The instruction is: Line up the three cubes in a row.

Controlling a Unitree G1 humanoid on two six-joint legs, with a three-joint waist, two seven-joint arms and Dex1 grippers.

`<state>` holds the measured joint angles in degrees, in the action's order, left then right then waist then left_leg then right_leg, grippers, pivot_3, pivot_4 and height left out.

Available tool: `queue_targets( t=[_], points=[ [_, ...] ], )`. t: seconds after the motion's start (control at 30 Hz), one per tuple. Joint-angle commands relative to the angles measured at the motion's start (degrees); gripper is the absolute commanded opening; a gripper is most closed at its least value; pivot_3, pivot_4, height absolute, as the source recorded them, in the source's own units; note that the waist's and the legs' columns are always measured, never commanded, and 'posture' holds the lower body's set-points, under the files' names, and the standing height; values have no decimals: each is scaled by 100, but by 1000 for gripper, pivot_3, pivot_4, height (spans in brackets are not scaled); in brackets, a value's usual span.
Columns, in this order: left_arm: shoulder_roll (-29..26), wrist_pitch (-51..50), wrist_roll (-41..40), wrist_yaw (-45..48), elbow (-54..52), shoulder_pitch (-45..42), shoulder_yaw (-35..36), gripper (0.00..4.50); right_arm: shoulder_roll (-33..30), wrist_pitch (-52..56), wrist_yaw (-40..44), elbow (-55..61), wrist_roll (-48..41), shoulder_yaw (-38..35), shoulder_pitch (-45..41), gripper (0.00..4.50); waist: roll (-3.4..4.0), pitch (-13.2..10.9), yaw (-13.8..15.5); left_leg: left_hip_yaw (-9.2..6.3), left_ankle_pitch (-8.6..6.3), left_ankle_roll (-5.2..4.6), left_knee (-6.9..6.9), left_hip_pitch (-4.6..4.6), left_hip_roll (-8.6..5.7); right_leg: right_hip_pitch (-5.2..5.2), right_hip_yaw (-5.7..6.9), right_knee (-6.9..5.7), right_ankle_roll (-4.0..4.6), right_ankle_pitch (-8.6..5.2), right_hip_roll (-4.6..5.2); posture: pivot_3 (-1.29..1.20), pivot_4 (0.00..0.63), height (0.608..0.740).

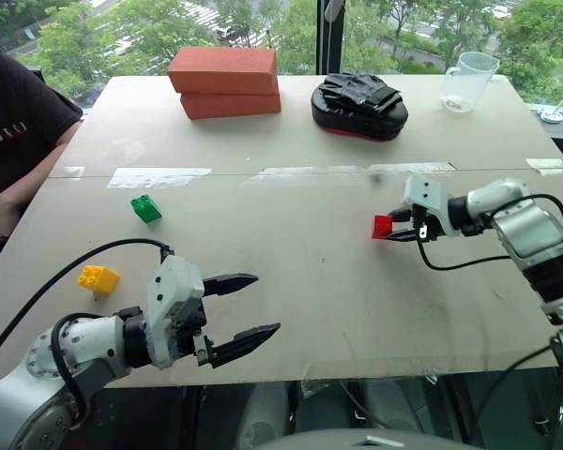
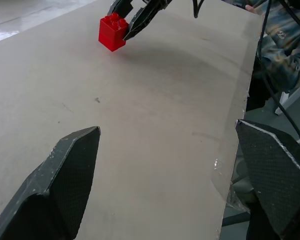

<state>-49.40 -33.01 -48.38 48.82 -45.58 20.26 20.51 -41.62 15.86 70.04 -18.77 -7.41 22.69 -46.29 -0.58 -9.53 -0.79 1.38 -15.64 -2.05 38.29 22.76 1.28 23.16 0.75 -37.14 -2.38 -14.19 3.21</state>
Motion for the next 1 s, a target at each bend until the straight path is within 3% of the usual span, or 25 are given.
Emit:
queue_targets(
  t=[0.03, 0.23, 0.63, 0.7, 0.73, 0.8, 1.0],
  points=[
    [-9, 102, 16, 33, -208, 56, 186, 4441, 196, -763, 488, -595, 221, 15, -360, 1225, 0, 0, 8, 0, 2, 4, 0, 1, 0, 0, 1, 1, 0, 0, 1, 0, 150, 740],
    [67, 73, -40, -88, -347, 227, 279, 4441, 566, -797, 980, -1208, 344, -28, -750, 1225, 0, -1, 12, 0, 6, 11, -1, 4, 0, 0, 3, 3, 1, 0, 7, 0, 150, 740],
    [106, 111, -14, -169, -394, 346, 296, 4441, 954, -725, 915, -1390, 544, -113, -852, 1225, 1, -1, 8, -2, 7, 14, 0, 4, -2, 0, 4, -2, 2, 1, 13, 0, 150, 740],
    [129, 122, -7, -187, -387, 349, 283, 4441, 961, -849, 949, -1399, 612, -73, -842, 2261, 1, -1, 7, -2, 7, 14, 0, 4, -2, 0, 4, -2, 2, 1, 13, 0, 150, 740],
    [151, 123, -13, -202, -380, 363, 289, 4441, 955, -889, 941, -1385, 640, -75, -832, 2506, 1, -1, 7, -2, 7, 14, 0, 4, -2, 0, 4, -2, 2, 1, 13, 0, 150, 740],
    [204, 120, -30, -215, -332, 418, 336, 4441, 928, -900, 903, -1316, 628, -154, -821, 3412, 1, -1, 6, -1, 7, 14, -1, 4, -2, 0, 5, -2, 2, 1, 13, 0, 150, 740],
    [445, 91, -113, -428, -192, 541, 516, 4441, 786, -1032, 947, -1077, 479, -459, -680, 3412, 2, -2, 7, -2, 7, 14, 0, 4, -2, 0, 5, -3, 2, 1, 13, 0, 150, 740]
  ],
)
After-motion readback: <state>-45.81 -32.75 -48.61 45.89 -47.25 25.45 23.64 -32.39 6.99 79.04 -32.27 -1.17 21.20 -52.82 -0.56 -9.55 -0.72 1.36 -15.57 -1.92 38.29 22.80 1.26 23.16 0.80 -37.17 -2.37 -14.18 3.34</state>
